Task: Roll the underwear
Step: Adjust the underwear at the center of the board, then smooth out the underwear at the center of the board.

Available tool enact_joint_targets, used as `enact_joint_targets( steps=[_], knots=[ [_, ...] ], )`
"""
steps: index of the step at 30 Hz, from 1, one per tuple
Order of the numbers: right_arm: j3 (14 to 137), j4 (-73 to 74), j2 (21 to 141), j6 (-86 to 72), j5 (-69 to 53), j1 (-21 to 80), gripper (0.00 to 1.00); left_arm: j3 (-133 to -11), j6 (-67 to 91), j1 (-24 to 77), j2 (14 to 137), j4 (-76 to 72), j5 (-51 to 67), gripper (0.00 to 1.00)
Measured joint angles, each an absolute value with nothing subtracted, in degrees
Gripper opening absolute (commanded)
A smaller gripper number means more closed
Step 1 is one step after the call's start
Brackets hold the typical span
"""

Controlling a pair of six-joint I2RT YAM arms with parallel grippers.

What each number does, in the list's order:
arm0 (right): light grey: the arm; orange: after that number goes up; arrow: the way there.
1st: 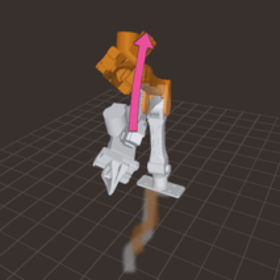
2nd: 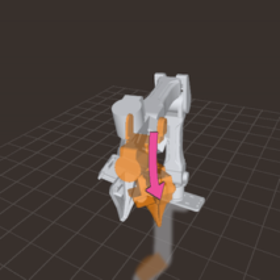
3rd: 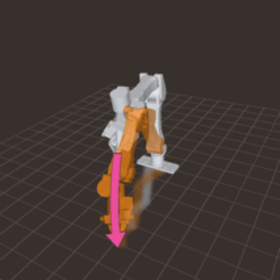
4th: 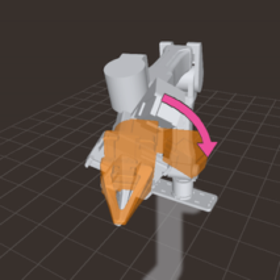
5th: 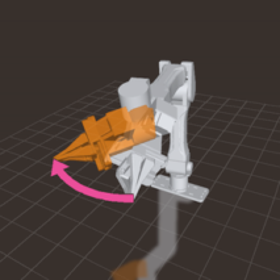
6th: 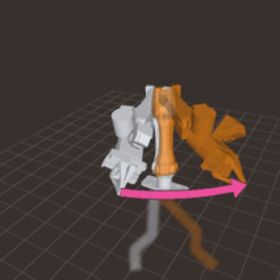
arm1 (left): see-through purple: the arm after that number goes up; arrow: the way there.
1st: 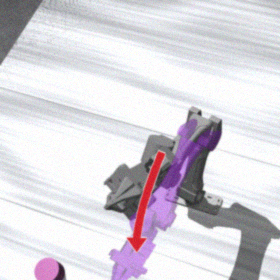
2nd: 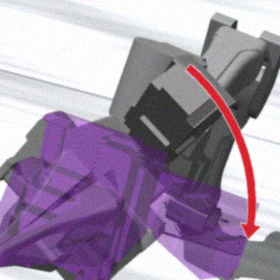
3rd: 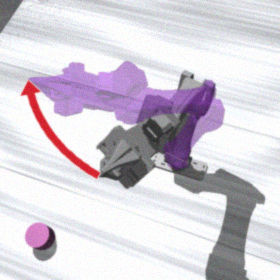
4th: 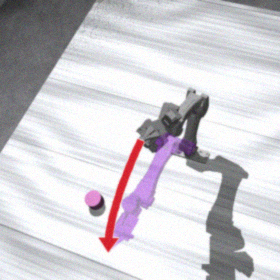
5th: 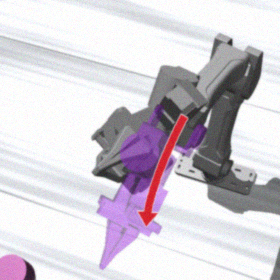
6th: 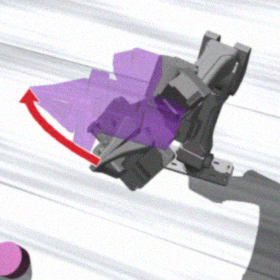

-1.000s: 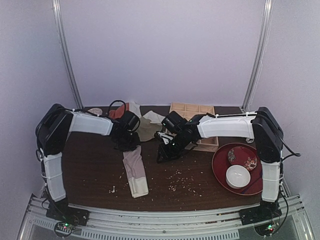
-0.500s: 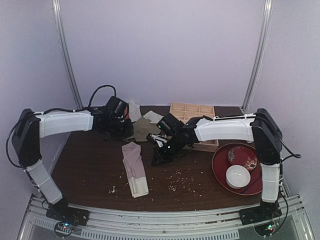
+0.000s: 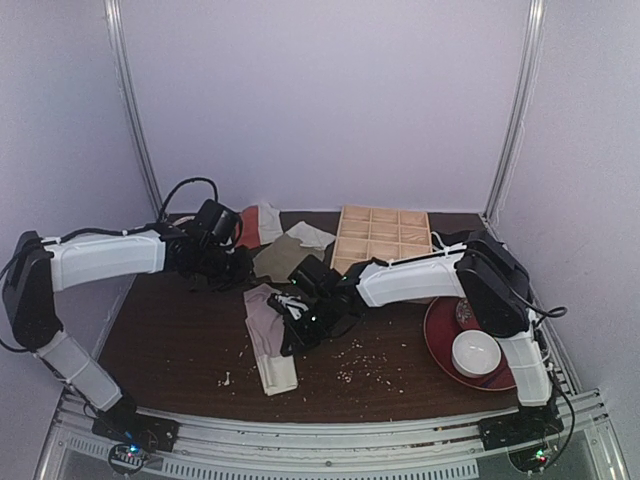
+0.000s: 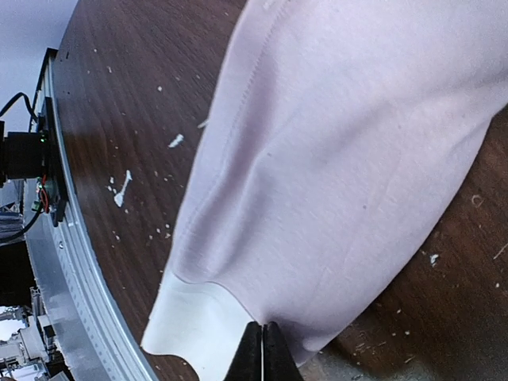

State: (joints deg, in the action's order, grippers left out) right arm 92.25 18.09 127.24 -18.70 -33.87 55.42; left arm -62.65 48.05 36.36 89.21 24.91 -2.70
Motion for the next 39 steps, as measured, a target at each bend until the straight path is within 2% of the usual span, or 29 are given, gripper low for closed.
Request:
enact_joint_targets(
  steps=[10, 17, 23, 32, 39],
  knots=[
    [85.23, 13.39, 125.01, -19.55, -34.09, 58.26, 0.02, -60.29, 48.18, 36.36, 84.55, 25.69, -2.85, 0.16],
    [84.82, 12.56, 124.84, -21.89, -34.13, 62.57, 0.01, -59.02, 48.14, 36.36, 83.31, 25.93, -2.7, 0.16],
    [84.07, 11.64, 123.5, -24.73, -33.98, 59.53, 0.01, -55.55, 47.46, 36.36, 77.87, 25.69, -0.56, 0.14],
    [95.22, 13.76, 123.52, -24.51, -33.32, 51.7, 0.02, -50.54, 43.24, 40.75, 74.48, 24.95, 6.17, 0.08],
    [104.27, 15.57, 131.0, -24.47, -33.47, 49.95, 0.01, -50.26, 37.82, 46.92, 76.75, 25.34, 10.15, 0.03]
  ],
)
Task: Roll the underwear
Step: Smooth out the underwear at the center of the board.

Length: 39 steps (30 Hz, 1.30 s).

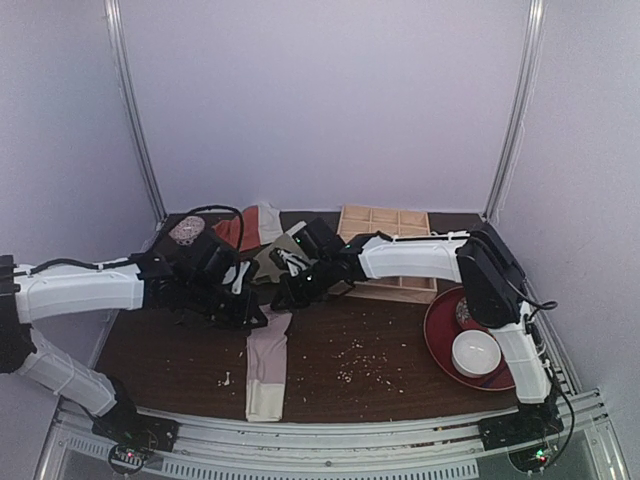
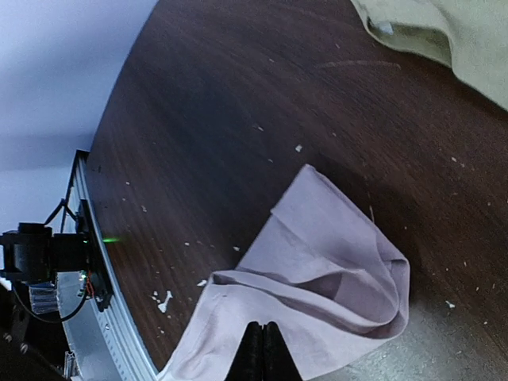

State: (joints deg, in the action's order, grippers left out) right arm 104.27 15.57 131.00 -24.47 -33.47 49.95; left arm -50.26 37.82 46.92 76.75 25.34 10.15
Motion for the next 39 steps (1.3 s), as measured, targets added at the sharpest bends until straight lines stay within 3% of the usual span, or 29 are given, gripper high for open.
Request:
enact_joint_targets(
  steps=[9, 22, 39],
  knots=[
    [104.88, 19.66, 136.0, -24.43, -33.54, 49.36, 0.02, -49.98, 34.7, 54.17, 85.49, 25.34, 12.86, 0.02],
    [107.55, 20.8, 136.73, -24.23, -32.99, 48.8, 0.03, -49.65, 34.76, 56.88, 94.48, 26.0, 10.31, 0.0],
    [118.32, 27.44, 142.78, -22.31, -25.26, 48.21, 0.02, -51.44, 35.35, 59.64, 96.05, 26.13, 8.03, 0.0]
  ],
)
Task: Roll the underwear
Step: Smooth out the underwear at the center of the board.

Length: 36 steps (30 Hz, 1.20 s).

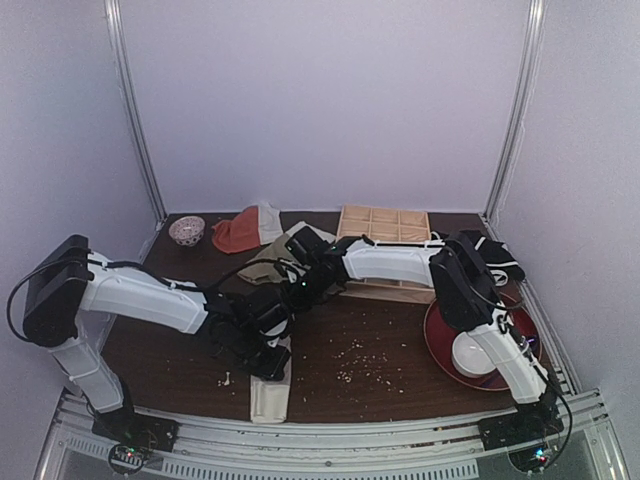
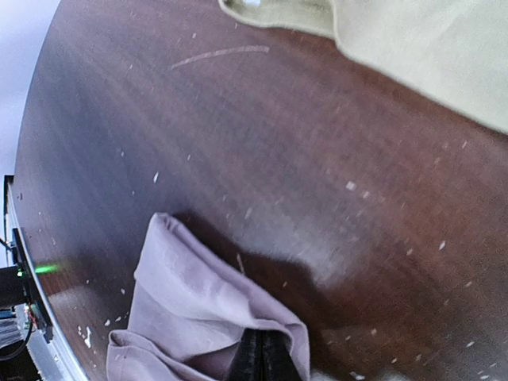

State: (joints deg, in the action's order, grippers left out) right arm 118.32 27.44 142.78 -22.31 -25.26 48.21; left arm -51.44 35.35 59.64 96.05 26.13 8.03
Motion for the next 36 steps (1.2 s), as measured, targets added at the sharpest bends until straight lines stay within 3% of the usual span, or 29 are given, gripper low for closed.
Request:
enact_joint_targets(
  steps=[7, 15, 19, 23, 27, 36],
  knots=[
    [125.05, 30.81, 145.84, -20.1, -21.91, 47.46, 0.02, -51.22, 35.35, 59.64, 95.98, 25.8, 8.05, 0.0],
    [123.09, 29.28, 144.92, -18.17, -21.04, 46.7, 0.08, -51.37, 35.27, 59.99, 95.68, 26.17, 7.18, 0.0],
    [121.38, 29.04, 143.02, -17.8, -20.99, 46.7, 0.12, -52.88, 34.68, 60.42, 95.68, 29.12, 6.04, 0.05],
    [121.05, 28.93, 139.85, -17.74, -20.75, 46.7, 0.15, -55.77, 34.02, 60.49, 95.11, 32.73, 4.21, 0.19],
    [118.76, 28.23, 134.5, -17.78, -20.4, 46.7, 0.18, -59.53, 33.58, 60.12, 92.23, 35.9, 2.44, 0.27],
    [102.41, 24.01, 122.17, -18.44, -19.62, 46.54, 0.23, -66.19, 33.43, 52.18, 78.59, 40.16, 0.54, 0.4]
  ],
)
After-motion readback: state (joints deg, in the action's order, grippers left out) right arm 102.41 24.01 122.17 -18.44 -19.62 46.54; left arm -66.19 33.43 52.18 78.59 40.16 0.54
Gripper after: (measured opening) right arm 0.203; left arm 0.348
